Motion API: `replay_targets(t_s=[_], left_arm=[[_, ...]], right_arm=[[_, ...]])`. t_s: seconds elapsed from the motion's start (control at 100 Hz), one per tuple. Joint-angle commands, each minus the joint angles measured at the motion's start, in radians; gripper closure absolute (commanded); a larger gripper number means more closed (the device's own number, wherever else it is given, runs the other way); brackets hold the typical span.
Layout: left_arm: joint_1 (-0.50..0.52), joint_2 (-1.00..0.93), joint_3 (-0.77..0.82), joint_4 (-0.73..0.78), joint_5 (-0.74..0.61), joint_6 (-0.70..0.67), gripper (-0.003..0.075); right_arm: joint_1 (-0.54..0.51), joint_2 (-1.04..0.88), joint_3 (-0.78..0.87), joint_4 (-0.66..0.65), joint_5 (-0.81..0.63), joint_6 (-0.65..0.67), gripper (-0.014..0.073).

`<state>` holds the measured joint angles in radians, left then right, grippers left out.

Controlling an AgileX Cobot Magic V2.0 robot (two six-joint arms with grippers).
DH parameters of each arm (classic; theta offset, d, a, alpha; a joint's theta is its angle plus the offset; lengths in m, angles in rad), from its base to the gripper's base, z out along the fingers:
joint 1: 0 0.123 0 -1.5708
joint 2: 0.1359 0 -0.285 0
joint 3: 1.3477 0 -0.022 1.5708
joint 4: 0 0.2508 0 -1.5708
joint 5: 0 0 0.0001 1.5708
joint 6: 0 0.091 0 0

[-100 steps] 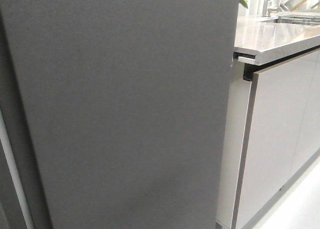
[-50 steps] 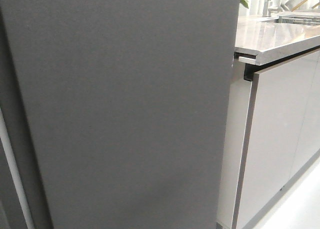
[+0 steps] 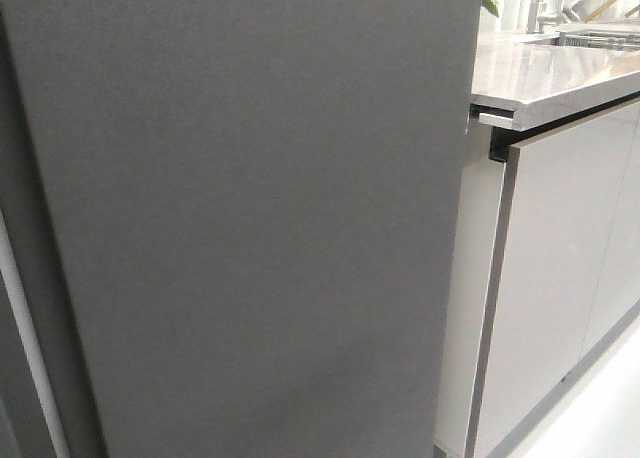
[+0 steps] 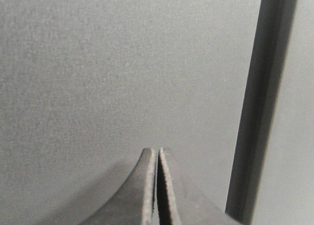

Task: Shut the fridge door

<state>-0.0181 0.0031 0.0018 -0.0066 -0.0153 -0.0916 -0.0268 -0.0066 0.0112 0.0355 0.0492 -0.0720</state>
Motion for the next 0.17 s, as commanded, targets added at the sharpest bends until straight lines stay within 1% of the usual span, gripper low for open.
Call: replay_targets(t_s=[0.0,0.16], left_arm=[[-0.007,0.019,0.028,-0.002,-0.077,-0.004,0.0741],[-0.007,0.019,0.028,-0.002,-0.077,-0.004,0.0741]], right_arm=[[-0.005,-0.013,0.012,-0.011,-0.088,-0.012,0.067],[-0.005,-0.013,0.012,-0.011,-0.088,-0.012,0.067]])
